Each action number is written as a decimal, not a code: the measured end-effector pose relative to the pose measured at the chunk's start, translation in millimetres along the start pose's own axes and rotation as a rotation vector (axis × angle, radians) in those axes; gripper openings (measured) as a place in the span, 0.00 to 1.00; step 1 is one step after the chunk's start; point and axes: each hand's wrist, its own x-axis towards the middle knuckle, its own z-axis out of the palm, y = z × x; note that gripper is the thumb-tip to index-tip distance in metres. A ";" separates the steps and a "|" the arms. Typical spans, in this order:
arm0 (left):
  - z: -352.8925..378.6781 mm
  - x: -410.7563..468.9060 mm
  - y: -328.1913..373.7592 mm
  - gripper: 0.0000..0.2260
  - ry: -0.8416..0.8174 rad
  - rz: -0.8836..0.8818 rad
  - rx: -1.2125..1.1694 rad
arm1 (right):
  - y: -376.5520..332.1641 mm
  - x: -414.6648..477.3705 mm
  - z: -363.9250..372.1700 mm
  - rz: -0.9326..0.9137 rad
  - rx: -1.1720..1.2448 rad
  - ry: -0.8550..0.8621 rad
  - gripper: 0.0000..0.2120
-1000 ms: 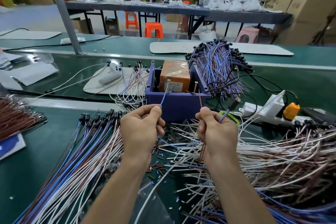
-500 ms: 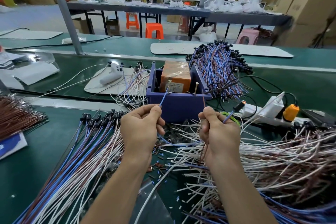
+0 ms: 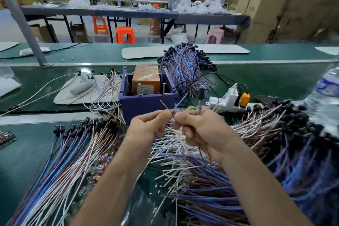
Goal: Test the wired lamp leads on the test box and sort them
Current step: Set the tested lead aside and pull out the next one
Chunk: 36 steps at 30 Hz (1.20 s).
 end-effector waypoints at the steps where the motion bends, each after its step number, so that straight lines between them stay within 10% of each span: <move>1: 5.7 -2.1 -0.6 0.15 -0.024 -0.012 0.041 | -0.9 -8.6 -7.2 0.017 -0.024 0.003 0.18; 10: 49.4 -12.2 9.6 0.14 0.126 -0.091 0.393 | -5.2 -90.7 -105.9 -0.021 0.127 0.253 0.12; 20: 89.8 -50.3 1.1 0.12 -0.102 -0.080 0.896 | -25.3 -137.5 -180.5 0.128 -1.214 0.633 0.16; 30: 78.6 -57.0 -12.5 0.14 -0.046 -0.033 1.102 | 7.3 -133.3 -193.8 0.149 -1.410 0.801 0.28; 36: 61.4 -58.0 -13.6 0.14 -0.231 -0.078 0.810 | 25.1 -143.8 -156.5 -0.340 -1.291 0.875 0.31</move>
